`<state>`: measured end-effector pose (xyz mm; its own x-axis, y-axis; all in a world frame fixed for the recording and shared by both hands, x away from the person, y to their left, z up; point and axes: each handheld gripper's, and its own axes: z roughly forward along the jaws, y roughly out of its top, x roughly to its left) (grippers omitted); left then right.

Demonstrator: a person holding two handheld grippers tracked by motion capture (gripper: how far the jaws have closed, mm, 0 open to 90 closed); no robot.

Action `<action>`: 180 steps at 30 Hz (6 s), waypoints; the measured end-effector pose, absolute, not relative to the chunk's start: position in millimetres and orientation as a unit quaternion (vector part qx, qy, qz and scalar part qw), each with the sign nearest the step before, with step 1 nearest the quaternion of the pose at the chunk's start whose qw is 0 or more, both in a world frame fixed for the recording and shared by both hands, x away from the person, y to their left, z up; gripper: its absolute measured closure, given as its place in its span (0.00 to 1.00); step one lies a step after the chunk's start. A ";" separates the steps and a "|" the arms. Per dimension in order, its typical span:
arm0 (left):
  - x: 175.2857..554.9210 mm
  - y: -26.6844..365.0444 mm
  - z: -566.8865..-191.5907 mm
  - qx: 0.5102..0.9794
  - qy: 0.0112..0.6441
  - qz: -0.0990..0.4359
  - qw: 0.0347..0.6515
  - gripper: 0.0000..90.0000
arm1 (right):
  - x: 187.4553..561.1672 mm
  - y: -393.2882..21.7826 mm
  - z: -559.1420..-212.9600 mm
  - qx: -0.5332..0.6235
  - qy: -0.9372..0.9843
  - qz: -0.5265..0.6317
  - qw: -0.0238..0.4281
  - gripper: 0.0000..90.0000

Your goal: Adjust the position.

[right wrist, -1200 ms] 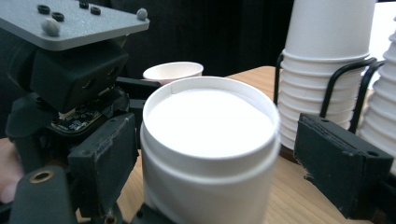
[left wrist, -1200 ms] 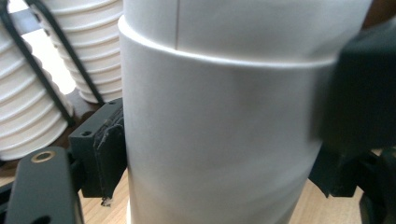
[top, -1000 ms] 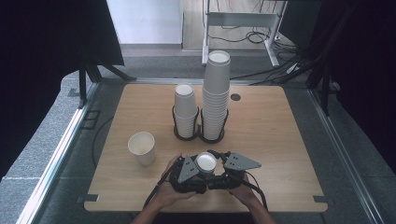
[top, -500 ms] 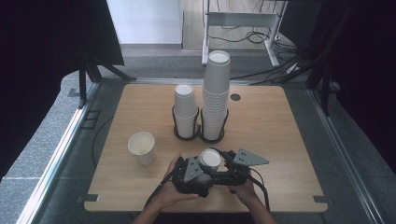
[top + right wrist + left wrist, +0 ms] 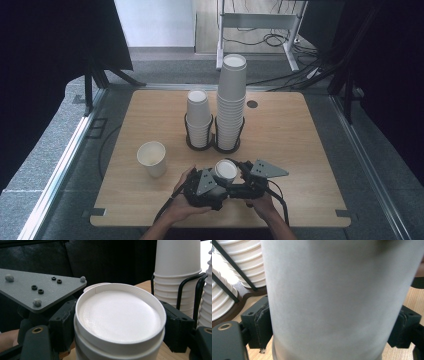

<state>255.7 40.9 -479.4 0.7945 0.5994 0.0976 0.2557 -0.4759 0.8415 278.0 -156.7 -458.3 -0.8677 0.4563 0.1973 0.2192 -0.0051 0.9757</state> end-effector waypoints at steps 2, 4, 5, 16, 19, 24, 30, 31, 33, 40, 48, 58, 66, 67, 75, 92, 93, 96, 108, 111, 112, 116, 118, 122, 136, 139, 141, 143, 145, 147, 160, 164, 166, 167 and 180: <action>255.5 40.7 -479.5 0.838 0.253 0.197 0.441 0.14 | 277.2 -156.3 -458.4 0.239 0.700 0.666 0.093 0.26; 255.6 40.3 -479.9 0.839 0.253 0.200 0.438 0.14 | 276.0 -155.6 -458.3 0.239 0.701 0.664 0.102 0.25; 255.9 40.9 -479.8 0.843 0.248 0.204 0.431 0.14 | 275.8 -155.4 -458.3 0.240 0.701 0.663 0.105 0.23; 258.9 44.5 -481.4 0.842 0.255 0.220 0.421 0.14 | 276.0 -164.1 -451.9 0.248 0.696 0.664 0.115 0.17; 259.0 45.5 -480.5 0.841 0.257 0.225 0.421 0.14 | 275.1 -164.8 -450.1 0.244 0.700 0.660 0.120 0.17; 259.4 46.9 -479.8 0.841 0.257 0.238 0.413 0.14 | 275.6 -168.4 -448.5 0.241 0.702 0.659 0.121 0.18; 259.8 47.7 -480.0 0.842 0.256 0.249 0.404 0.14 | 277.6 -171.0 -450.2 0.245 0.712 0.647 0.121 0.18; 260.0 48.1 -479.9 0.842 0.256 0.250 0.403 0.14 | 277.8 -170.8 -450.6 0.246 0.714 0.644 0.118 0.18; 260.2 48.8 -479.4 0.842 0.257 0.252 0.403 0.14 | 278.1 -170.4 -451.1 0.245 0.718 0.641 0.114 0.18; 261.1 50.0 -479.9 0.839 0.261 0.271 0.392 0.14 | 278.9 -171.2 -451.7 0.244 0.724 0.637 0.102 0.18; 260.7 49.0 -481.1 0.841 0.259 0.278 0.385 0.14 | 279.1 -171.2 -452.7 0.241 0.728 0.634 0.099 0.18; 262.7 52.9 -480.5 0.839 0.265 0.284 0.382 0.14 | 278.6 -169.6 -455.0 0.240 0.733 0.629 0.097 0.19; 262.8 53.2 -479.6 0.837 0.267 0.286 0.383 0.14 | 278.2 -168.0 -456.4 0.238 0.736 0.627 0.097 0.19; 262.8 53.5 -479.4 0.835 0.269 0.286 0.385 0.14 | 278.2 -167.9 -456.6 0.238 0.736 0.626 0.097 0.19; 262.8 53.7 -479.4 0.837 0.267 0.289 0.380 0.14 | 278.0 -165.4 -458.8 0.234 0.742 0.621 0.099 0.19; 262.6 54.1 -479.2 0.836 0.267 0.305 0.369 0.14 | 277.7 -159.7 -464.5 0.233 0.753 0.608 0.093 0.20; 262.6 54.3 -479.2 0.836 0.267 0.306 0.368 0.14 | 277.8 -159.6 -464.8 0.232 0.754 0.608 0.093 0.20; 262.6 53.7 -479.6 0.836 0.266 0.313 0.363 0.14 | 277.8 -159.3 -464.5 0.234 0.752 0.609 0.092 0.20; 261.7 53.9 -478.2 0.835 0.264 0.325 0.358 0.14 | 278.1 -160.1 -464.1 0.234 0.753 0.609 0.089 0.20; 261.7 54.5 -477.6 0.834 0.264 0.329 0.356 0.14 | 277.8 -159.0 -465.7 0.233 0.758 0.604 0.086 0.20; 261.7 54.5 -477.6 0.834 0.264 0.329 0.356 0.14 | 277.8 -158.8 -465.9 0.233 0.758 0.603 0.085 0.20; 261.2 54.2 -477.5 0.833 0.262 0.334 0.353 0.14 | 277.9 -158.4 -465.9 0.232 0.758 0.604 0.083 0.20; 260.8 53.4 -478.0 0.834 0.261 0.337 0.351 0.14 | 278.0 -158.5 -466.0 0.232 0.759 0.603 0.084 0.20; 259.9 51.8 -478.8 0.835 0.256 0.346 0.344 0.14 | 278.1 -158.4 -466.2 0.228 0.760 0.603 0.084 0.20; 259.1 51.5 -478.2 0.835 0.253 0.355 0.338 0.14 | 277.8 -154.3 -469.9 0.227 0.766 0.596 0.082 0.20; 259.0 51.5 -478.2 0.835 0.253 0.355 0.336 0.14 | 277.9 -154.2 -469.8 0.227 0.766 0.596 0.082 0.20; 259.0 51.5 -477.9 0.836 0.252 0.355 0.334 0.14 | 277.7 -154.4 -469.3 0.227 0.765 0.598 0.082 0.20; 258.9 51.4 -477.8 0.836 0.252 0.357 0.331 0.14 | 277.7 -154.5 -469.2 0.227 0.764 0.598 0.082 0.20; 258.8 51.1 -477.6 0.836 0.252 0.360 0.329 0.14 | 277.8 -154.4 -469.5 0.227 0.765 0.597 0.082 0.20; 258.7 51.0 -477.6 0.835 0.252 0.363 0.328 0.14 | 278.0 -154.4 -469.8 0.228 0.765 0.596 0.082 0.20; 258.5 49.4 -480.2 0.834 0.242 0.384 0.313 0.14 | 279.2 -158.9 -466.8 0.234 0.762 0.598 0.087 0.19; 258.1 48.5 -481.1 0.835 0.237 0.393 0.305 0.14 | 279.6 -161.3 -463.8 0.233 0.762 0.598 0.090 0.18; 257.9 47.9 -481.1 0.835 0.232 0.398 0.301 0.14 | 279.7 -162.3 -462.1 0.232 0.762 0.597 0.092 0.18; 257.9 47.7 -481.0 0.835 0.230 0.400 0.299 0.14 | 279.7 -162.8 -461.2 0.232 0.763 0.597 0.090 0.18; 259.1 44.5 -474.0 0.836 0.194 0.439 0.266 0.14 | 293.7 -152.9 -425.2 0.172 0.852 0.487 0.085 0.12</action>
<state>259.1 44.5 -474.0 0.5384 0.5584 0.6311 0.0905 -0.7829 0.6155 293.7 -152.9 -425.2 -0.9266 0.3755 0.0218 0.2094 0.4671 0.8591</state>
